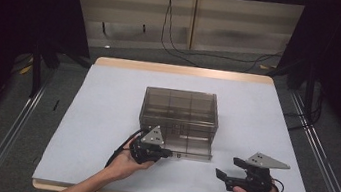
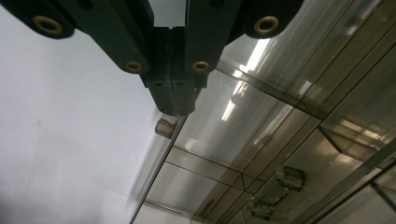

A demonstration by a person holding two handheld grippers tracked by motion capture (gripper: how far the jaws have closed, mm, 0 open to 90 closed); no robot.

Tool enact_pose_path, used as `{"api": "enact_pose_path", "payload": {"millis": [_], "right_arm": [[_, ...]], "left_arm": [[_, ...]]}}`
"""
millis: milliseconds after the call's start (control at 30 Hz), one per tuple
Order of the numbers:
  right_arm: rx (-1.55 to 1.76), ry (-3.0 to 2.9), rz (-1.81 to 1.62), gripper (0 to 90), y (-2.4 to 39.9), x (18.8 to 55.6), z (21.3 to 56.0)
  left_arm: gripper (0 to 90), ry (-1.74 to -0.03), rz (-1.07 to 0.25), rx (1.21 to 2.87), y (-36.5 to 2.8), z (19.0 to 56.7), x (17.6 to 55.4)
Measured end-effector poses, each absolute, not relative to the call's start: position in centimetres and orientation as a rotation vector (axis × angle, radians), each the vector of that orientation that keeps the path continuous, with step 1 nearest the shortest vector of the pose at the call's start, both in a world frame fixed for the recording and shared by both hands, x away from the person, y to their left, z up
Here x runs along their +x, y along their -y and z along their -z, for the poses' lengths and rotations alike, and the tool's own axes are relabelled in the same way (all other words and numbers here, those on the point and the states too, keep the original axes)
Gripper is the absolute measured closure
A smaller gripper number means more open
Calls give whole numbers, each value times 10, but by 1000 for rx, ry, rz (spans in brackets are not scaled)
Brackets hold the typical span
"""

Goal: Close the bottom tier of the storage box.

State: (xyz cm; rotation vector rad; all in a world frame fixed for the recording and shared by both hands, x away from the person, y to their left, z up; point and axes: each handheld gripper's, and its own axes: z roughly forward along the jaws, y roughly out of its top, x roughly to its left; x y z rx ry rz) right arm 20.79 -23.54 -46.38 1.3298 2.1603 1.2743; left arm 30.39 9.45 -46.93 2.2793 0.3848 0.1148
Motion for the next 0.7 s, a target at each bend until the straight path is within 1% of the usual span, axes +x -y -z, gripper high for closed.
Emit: {"api": "enact_pose_path", "payload": {"millis": [167,200,700], "right_arm": [[1332,-2162,-1274,209,235,208,464],[1330,-2162,-1274,208,236,208,464],[1328,-2165,-1277,208,235,209,464]], "left_arm": [[900,-385,-122,2279,-94,469,305],[900,-389,-119,2257,-94,471,305],[900,-415,-147,2277,-93,470,306]]}}
